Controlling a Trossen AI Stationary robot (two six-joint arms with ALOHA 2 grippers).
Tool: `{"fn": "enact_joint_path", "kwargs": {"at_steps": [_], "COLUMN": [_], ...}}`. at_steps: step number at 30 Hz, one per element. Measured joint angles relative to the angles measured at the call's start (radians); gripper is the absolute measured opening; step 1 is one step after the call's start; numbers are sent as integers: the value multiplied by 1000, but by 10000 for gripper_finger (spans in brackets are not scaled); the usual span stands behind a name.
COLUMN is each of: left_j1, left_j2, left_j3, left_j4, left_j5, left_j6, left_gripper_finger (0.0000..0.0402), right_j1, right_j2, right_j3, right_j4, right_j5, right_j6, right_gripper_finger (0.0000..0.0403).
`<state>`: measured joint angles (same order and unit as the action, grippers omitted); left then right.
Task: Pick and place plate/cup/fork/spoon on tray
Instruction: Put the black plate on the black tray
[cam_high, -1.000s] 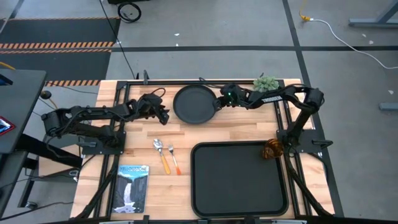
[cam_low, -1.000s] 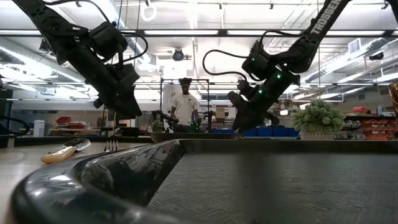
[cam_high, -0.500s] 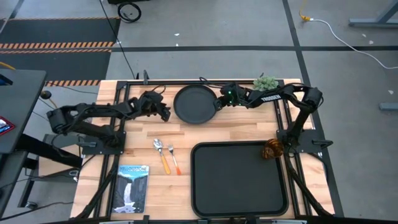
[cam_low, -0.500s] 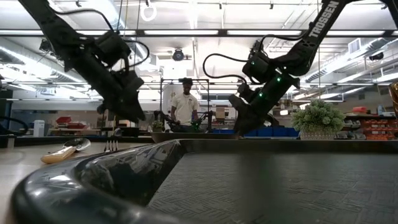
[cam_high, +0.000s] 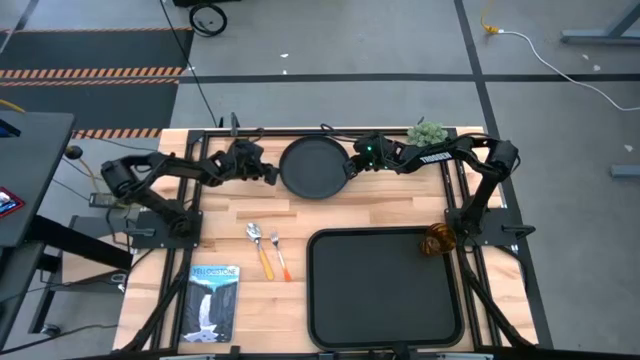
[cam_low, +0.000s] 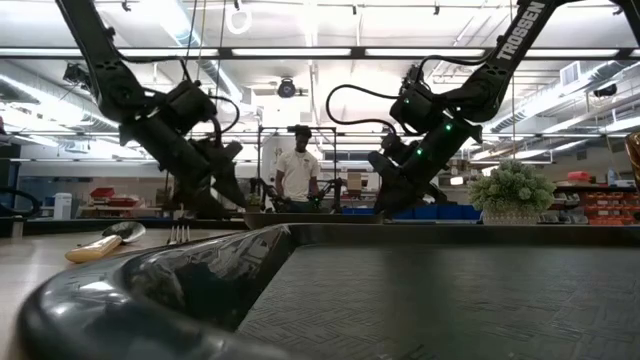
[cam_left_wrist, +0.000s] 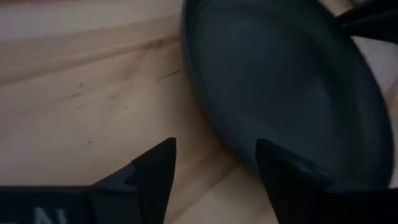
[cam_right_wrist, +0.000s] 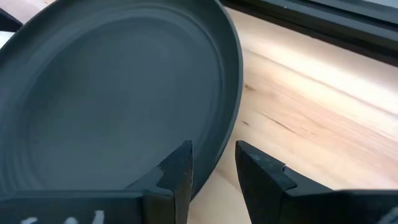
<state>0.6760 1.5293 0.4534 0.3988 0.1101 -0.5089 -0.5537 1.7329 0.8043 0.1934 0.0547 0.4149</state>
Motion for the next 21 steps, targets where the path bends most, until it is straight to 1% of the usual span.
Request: {"fn": "enact_joint_path", "kwargs": {"at_steps": [4, 8, 16, 21], "left_j1": [-13, -35, -51, -48], "left_j2": [51, 77, 77, 76], "left_j3": [6, 50, 142, 147], "left_j4": [40, 32, -169, -193], "left_j5": [-6, -32, -88, -102], "left_j6": [-5, 3, 71, 85], "left_gripper_finger": [228, 216, 190, 174], "right_j1": [4, 15, 31, 30], "right_j2": [0, 0, 0, -21], "right_j3": [0, 10, 34, 34], "right_j4": [4, -4, -30, -41], "right_j5": [-3, -4, -25, -24], "right_j6": [-8, -25, -42, -51], "right_gripper_finger": [128, 128, 128, 128]}}
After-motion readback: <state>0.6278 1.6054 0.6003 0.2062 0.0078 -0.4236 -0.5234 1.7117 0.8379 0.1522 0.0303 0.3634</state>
